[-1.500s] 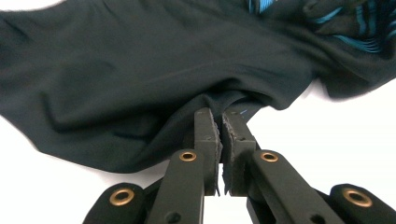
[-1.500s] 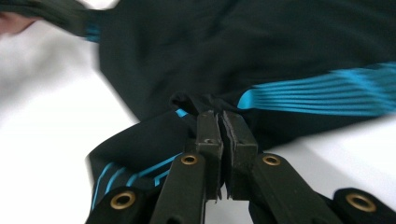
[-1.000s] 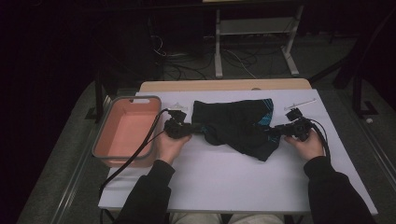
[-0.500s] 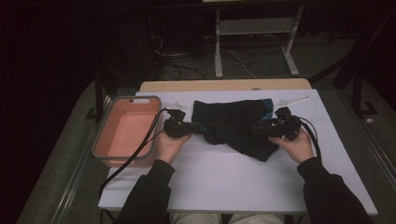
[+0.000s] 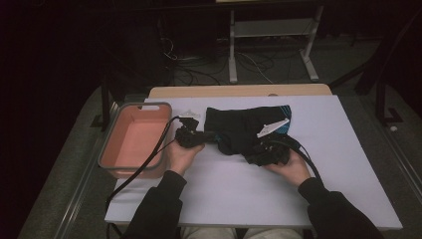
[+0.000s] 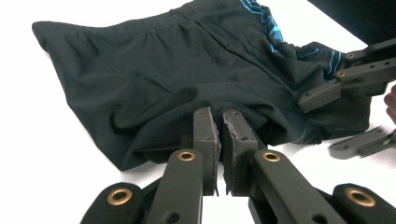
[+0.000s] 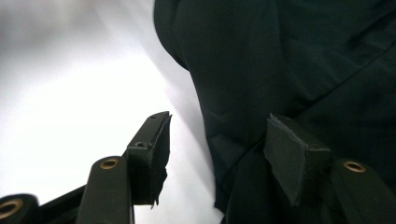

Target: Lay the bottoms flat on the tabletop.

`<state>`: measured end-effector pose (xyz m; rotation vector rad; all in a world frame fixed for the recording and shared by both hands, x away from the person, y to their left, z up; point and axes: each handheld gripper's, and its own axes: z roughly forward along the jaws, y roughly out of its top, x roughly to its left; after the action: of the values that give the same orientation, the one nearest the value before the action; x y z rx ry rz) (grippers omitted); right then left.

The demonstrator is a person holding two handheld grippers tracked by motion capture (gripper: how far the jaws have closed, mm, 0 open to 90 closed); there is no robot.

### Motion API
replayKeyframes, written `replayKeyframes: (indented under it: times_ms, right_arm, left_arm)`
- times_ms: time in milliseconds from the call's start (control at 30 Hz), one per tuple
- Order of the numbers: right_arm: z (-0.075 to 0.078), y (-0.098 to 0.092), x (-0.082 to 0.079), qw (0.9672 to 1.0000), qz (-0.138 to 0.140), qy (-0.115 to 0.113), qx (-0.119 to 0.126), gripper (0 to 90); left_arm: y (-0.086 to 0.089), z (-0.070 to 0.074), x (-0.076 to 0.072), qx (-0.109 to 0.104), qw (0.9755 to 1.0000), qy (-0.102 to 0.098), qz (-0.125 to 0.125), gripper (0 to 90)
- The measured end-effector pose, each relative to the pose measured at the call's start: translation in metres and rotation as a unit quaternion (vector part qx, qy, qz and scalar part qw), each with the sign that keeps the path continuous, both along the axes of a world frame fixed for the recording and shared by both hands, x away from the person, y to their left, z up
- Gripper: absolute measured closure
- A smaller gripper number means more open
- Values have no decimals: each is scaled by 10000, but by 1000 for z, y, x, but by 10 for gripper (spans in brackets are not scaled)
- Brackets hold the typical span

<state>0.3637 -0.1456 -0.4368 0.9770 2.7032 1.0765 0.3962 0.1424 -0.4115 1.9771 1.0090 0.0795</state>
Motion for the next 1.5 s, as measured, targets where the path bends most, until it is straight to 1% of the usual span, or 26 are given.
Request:
replayKeyframes:
  times_ms: [33,167,200,233,300,367,467,500,567,600,667,733,767,800,833,900,933,1000,1067,1100,1200,1233,1333,1400,1467,1500]
  right_arm:
    - [-3,1,1,9999,-2,-72,-74,409]
    - [-12,2,6,9990,-137,-146,-391,466]
    - [-13,1,6,9985,-139,-296,-449,491]
    - [-14,2,6,9979,-138,-389,-498,492]
    - [-14,2,8,9980,-197,-370,-478,520]
    - [-14,1,8,9976,-200,-418,-518,575]
    - [-13,-2,11,9978,-246,-376,-493,695]
    - [-13,-4,13,9981,-262,-316,-452,725]
    - [-12,-7,16,9988,-296,-167,-360,743]
    - [-12,-8,17,9990,-290,-131,-322,750]
    - [-11,-9,19,9991,-282,-63,-305,763]
    - [-9,-9,20,9991,-266,21,-325,770]
    - [-6,-10,22,9992,-242,52,-324,772]
    - [-3,-11,23,9992,-239,76,-295,772]
    - [0,-13,25,9995,-217,108,-208,773]
    - [7,-18,28,9996,-181,205,43,775]
    - [10,-20,29,9995,-186,224,99,775]
    - [18,-28,35,9989,-207,255,328,776]
    - [23,-36,43,9969,-282,366,636,776]
    - [24,-42,49,9953,-318,432,810,776]
    - [23,-51,60,9911,-385,557,1148,776]
    - [23,-54,65,9898,-408,656,1200,776]
    - [21,-62,74,9880,-545,645,1292,777]
    - [19,-67,81,9871,-687,615,1312,779]
    - [14,-72,87,9859,-827,630,1310,781]
    - [10,-73,91,9859,-909,615,1263,781]
  left_arm:
    - [0,0,0,2,10000,12,-2,848]
    - [-1,-2,0,23,10000,22,-11,848]
    - [-1,-3,0,49,10000,21,-12,848]
    - [-2,-3,0,68,10000,25,-14,847]
    - [-3,-5,0,103,9999,49,-19,847]
    - [-4,-7,0,109,9999,68,-32,848]
    - [-5,-8,0,130,9999,84,-45,848]
    - [-5,-8,0,134,9999,86,-41,848]
    - [-5,-8,0,144,9999,83,-42,848]
    - [-5,-8,0,144,9999,75,-45,848]
    - [-5,-8,1,141,9999,62,-43,848]
    - [-5,-7,1,167,9998,-23,-40,849]
    - [-4,-7,1,169,9998,-29,-38,849]
    - [-4,-6,2,140,9999,-33,-22,849]
    - [-3,-5,3,134,9999,-52,-15,849]
    - [-2,-2,4,109,9999,-89,13,849]
    - [-2,-1,5,68,9999,-115,43,849]
    - [-1,-1,6,27,9998,-152,89,850]
    - [-3,-3,9,-5,9995,-242,204,851]
    - [-3,-5,10,-10,9994,-256,250,851]
    - [-5,-12,17,-102,9987,-213,462,852]
    - [-4,-13,18,-128,9984,-208,515,852]
    - [-2,-15,24,-250,9964,-192,788,854]
    - [-1,-16,26,-340,9951,-172,916,854]
    - [-2,-19,31,-355,9939,-133,1035,854]
    - [-2,-21,32,-357,9936,-129,1067,854]
